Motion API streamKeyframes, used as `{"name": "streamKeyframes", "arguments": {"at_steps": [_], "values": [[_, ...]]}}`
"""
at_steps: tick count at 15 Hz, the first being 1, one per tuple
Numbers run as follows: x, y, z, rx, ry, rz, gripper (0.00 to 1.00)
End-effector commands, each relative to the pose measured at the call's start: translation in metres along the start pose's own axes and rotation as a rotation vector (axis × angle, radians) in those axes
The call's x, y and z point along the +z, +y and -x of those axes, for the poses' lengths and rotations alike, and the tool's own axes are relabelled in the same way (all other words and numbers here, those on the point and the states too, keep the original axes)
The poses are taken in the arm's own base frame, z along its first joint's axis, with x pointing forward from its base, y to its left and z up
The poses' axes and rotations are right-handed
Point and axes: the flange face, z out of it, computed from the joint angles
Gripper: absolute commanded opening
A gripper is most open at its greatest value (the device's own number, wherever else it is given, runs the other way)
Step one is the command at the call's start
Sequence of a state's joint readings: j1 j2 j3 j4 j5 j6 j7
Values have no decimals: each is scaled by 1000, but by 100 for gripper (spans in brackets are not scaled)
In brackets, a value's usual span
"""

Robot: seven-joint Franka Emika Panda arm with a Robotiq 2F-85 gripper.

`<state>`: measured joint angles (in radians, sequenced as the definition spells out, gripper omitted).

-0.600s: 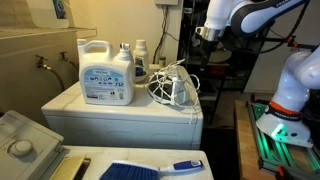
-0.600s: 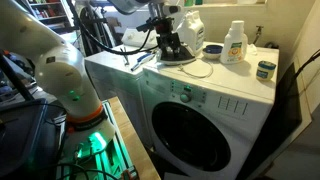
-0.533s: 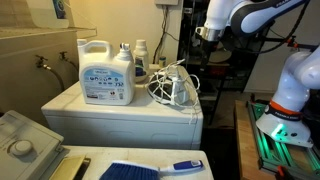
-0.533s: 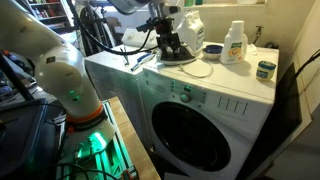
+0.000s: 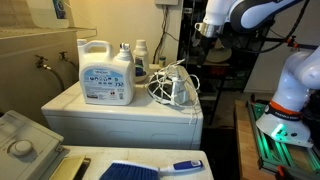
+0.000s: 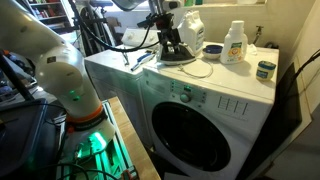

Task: Put the iron in an upright position

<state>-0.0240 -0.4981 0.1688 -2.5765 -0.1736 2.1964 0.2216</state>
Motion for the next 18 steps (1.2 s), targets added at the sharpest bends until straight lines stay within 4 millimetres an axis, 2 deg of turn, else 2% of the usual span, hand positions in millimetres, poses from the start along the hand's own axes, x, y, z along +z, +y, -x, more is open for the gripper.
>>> {"name": "streamKeyframes", "arguments": {"at_steps": [1,4,9,13,18], "values": [[-27,-19,-30,110,16,-41,100],[-38,-37,-64,235,42,-88,100],[-28,-70,-112,322,25,-252,100],[-6,-98,-134,331,-22,-292,100],[14,-112,-150,355,-56,-254,100]]}}
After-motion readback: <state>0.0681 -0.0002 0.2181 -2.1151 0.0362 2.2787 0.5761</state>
